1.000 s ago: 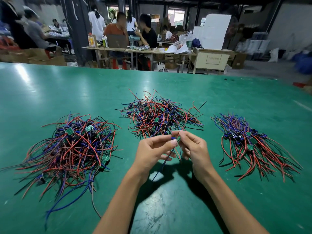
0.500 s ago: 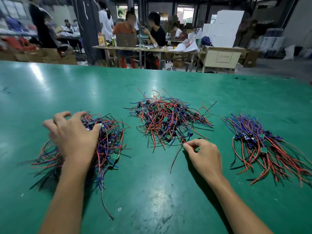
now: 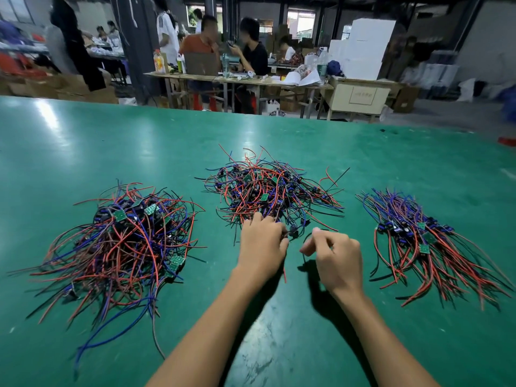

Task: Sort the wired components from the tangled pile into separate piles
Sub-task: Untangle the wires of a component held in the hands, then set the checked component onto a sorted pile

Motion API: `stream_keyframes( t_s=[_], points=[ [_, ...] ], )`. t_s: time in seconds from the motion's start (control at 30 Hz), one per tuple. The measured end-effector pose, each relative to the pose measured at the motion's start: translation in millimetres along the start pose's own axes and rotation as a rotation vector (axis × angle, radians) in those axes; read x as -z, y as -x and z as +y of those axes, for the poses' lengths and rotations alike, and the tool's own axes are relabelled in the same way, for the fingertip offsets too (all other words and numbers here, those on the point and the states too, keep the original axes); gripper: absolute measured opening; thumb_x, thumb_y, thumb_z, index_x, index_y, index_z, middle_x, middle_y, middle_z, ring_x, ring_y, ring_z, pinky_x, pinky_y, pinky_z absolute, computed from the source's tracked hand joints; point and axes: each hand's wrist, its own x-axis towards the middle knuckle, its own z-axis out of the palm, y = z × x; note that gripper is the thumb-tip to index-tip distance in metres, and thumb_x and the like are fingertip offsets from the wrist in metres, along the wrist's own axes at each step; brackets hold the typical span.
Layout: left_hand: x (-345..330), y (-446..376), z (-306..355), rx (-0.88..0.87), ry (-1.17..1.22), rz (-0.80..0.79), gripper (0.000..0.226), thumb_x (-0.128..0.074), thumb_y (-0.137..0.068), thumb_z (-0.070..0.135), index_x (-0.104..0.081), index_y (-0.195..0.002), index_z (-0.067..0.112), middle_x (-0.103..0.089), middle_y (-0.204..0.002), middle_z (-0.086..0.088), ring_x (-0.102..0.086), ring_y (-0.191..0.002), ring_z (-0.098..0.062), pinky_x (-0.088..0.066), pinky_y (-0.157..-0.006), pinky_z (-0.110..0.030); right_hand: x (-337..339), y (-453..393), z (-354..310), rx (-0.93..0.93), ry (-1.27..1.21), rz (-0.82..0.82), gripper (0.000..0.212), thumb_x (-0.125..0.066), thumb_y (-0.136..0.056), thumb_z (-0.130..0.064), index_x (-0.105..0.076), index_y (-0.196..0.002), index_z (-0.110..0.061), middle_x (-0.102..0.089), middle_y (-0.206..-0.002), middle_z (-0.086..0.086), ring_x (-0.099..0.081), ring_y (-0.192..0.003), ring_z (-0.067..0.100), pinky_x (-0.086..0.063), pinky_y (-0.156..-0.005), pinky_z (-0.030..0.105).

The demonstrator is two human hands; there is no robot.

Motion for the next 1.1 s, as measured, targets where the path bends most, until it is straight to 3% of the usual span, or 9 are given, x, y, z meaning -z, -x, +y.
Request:
stream_keyframes(
  t_s=[0.2, 0.33, 0.43, 0.53, 0.63, 0.77, 0.93, 1.0, 1.1],
  points=[
    [6.7, 8.5, -2.9, -0.004, 0.268, 0.199, 0.026, -0.059, -0.097, 0.045, -0.078, -0.106, 0.03, -0.073, -0.095, 0.005, -0.056, -0.095, -0.021, -0.035, -0.085, -0.036, -9.4, -10.7, 11.0, -0.108, 0.108, -0.105, 0.037, -0.049, -0.099, -0.049, -0.078, -0.087, -0.031, -0.075, -0.083, -0.004, -0.065, -0.084, 0.022, -0.05, -0.074, 0.033],
    [16.6, 20.3, 2.0, -0.082, 0.568, 0.15, 0.02, -0.069, -0.09, 0.038, -0.081, -0.098, 0.026, -0.075, -0.086, 0.005, -0.066, -0.082, -0.016, -0.051, -0.075, -0.033, -8.1, -14.2, 8.9, -0.184, -0.107, -0.157, 0.045, -0.049, -0.1, -0.054, -0.075, -0.078, -0.025, -0.072, -0.071, -0.015, -0.064, -0.075, 0.005, -0.046, -0.071, 0.025],
    [18.5, 23.2, 4.9, -0.159, 0.55, 0.189, 0.015, -0.072, -0.087, 0.035, -0.083, -0.088, 0.024, -0.072, -0.075, 0.003, -0.063, -0.071, -0.016, -0.048, -0.067, -0.03, -3.7, -16.0, 6.9, -0.222, -0.304, -0.198, 0.027, -0.064, -0.097, -0.035, -0.078, -0.078, -0.023, -0.075, -0.076, -0.012, -0.064, -0.073, 0.003, -0.047, -0.073, 0.03],
    [17.8, 23.9, 4.6, -0.196, 0.564, 0.181, 0.028, -0.068, -0.087, 0.041, -0.075, -0.069, 0.021, -0.063, -0.064, 0.008, -0.053, -0.059, -0.007, -0.039, -0.059, -0.026, 4.7, -14.7, -0.7, -0.293, -0.57, -0.203, 0.021, -0.068, -0.092, -0.021, -0.08, -0.075, -0.024, -0.074, -0.075, -0.006, -0.059, -0.064, 0.003, -0.046, -0.063, 0.02],
    [17.6, 23.3, 7.3, -0.051, 0.808, 0.086, 0.051, -0.048, -0.095, 0.056, -0.071, -0.067, 0.02, -0.063, -0.061, 0.008, -0.055, -0.056, -0.005, -0.039, -0.057, -0.025, 11.2, -13.6, -6.1, -0.247, -0.667, -0.227, 0.023, -0.068, -0.093, -0.016, -0.076, -0.074, -0.025, -0.07, -0.071, -0.004, -0.051, -0.058, 0.007, -0.039, -0.051, 0.016],
    [19.6, 14.1, 8.8, 0.199, 1.084, 0.031, 0.045, -0.047, -0.097, 0.055, -0.073, -0.081, 0.022, -0.066, -0.074, 0.008, -0.059, -0.073, -0.007, -0.045, -0.073, -0.029, 6.6, -8.9, -10.4, -0.041, -0.64, -0.346, 0.016, -0.063, -0.096, -0.003, -0.067, -0.084, -0.013, -0.071, -0.071, 0.001, -0.06, -0.062, 0.005, -0.044, -0.057, 0.016],
    [21.4, 16.3, 6.5, 0.133, 1.28, -0.038, 0.014, -0.065, -0.098, 0.028, -0.075, -0.093, 0.019, -0.069, -0.072, 0.015, -0.054, -0.06, 0.006, -0.04, -0.056, -0.008, -0.5, -4.6, -6.1, 0.067, -0.517, -0.411, 0.015, -0.065, -0.095, -0.013, -0.07, -0.085, -0.022, -0.069, -0.073, -0.005, -0.06, -0.07, 0.006, -0.048, -0.062, 0.027],
    [24.5, 15.7, 2.3, 0.172, 1.302, -0.016, 0.017, -0.064, -0.098, 0.029, -0.077, -0.098, 0.019, -0.07, -0.073, 0.015, -0.051, -0.058, 0.004, -0.039, -0.054, -0.011, -2.1, -2.3, -5.8, 0.098, -0.439, -0.325, 0.014, -0.061, -0.093, -0.032, -0.073, -0.086, -0.028, -0.071, -0.072, -0.004, -0.06, -0.067, 0.008, -0.047, -0.064, 0.038],
    [44.5, 10.8, -12.1, 0.286, 1.488, 0.095, 0.026, -0.058, -0.1, 0.037, -0.077, -0.102, 0.02, -0.071, -0.081, 0.01, -0.049, -0.059, -0.005, -0.039, -0.055, -0.016, -4.9, -0.9, 0.8, 0.068, -0.185, -0.06, 0.021, -0.057, -0.093, -0.05, -0.072, -0.087, -0.037, -0.07, -0.075, -0.009, -0.062, -0.073, 0.008, -0.046, -0.068, 0.035]
  ],
)
